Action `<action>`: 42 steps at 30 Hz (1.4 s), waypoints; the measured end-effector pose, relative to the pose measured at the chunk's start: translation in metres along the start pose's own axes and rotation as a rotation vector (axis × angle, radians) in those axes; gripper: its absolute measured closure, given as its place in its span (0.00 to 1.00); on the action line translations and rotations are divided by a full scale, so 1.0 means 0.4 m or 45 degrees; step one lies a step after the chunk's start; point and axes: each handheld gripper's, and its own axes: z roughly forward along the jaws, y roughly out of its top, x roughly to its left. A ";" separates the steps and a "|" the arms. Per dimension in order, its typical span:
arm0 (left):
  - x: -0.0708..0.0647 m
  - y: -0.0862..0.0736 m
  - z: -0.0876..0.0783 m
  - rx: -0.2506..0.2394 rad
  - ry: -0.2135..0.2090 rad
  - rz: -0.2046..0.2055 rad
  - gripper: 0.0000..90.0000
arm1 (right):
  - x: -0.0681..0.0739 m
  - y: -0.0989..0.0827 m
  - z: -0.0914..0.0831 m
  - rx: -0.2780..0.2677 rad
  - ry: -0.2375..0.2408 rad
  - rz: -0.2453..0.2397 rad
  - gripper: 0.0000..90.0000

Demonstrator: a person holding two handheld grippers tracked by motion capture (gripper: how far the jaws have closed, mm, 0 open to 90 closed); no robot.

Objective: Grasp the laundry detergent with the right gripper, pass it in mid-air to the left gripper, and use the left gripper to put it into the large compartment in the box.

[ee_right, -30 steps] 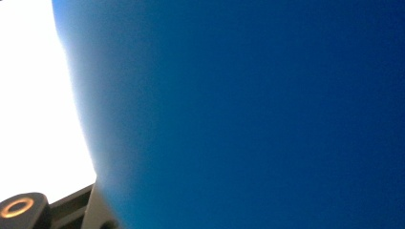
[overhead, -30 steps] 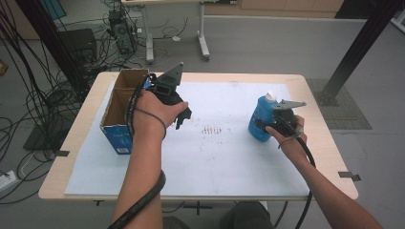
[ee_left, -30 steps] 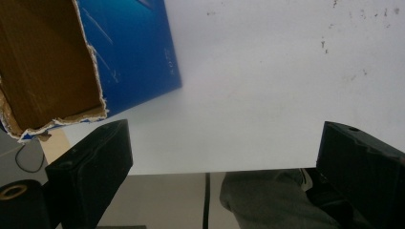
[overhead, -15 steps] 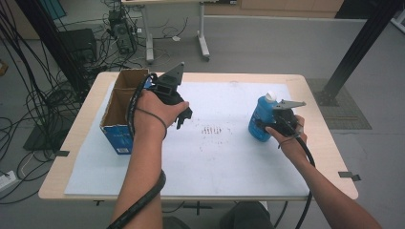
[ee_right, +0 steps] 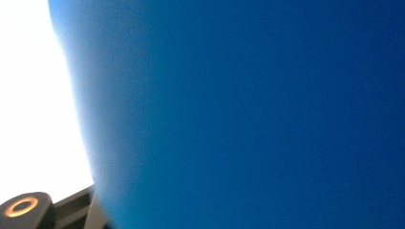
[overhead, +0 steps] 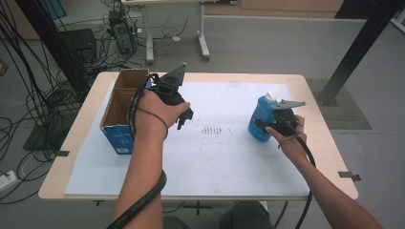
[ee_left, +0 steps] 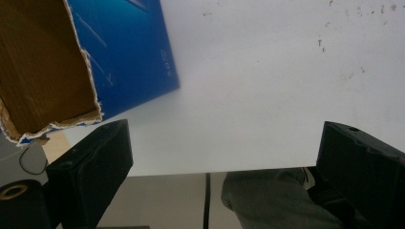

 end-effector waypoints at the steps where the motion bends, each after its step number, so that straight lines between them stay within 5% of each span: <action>1: 0.000 -0.001 -0.001 0.001 -0.001 0.001 0.06 | 0.000 0.000 0.000 -0.002 -0.001 -0.002 0.51; 18: -0.018 0.016 -0.007 -0.002 -0.026 0.052 0.06 | -0.003 0.002 0.001 0.003 0.006 0.011 0.51; 30: -0.017 0.047 -0.057 -0.040 -0.039 0.177 0.06 | -0.014 0.037 -0.003 0.096 0.039 0.012 0.50; 42: -0.014 0.090 -0.130 -0.095 -0.064 0.376 0.06 | 0.000 0.168 -0.087 0.182 0.190 -0.007 0.50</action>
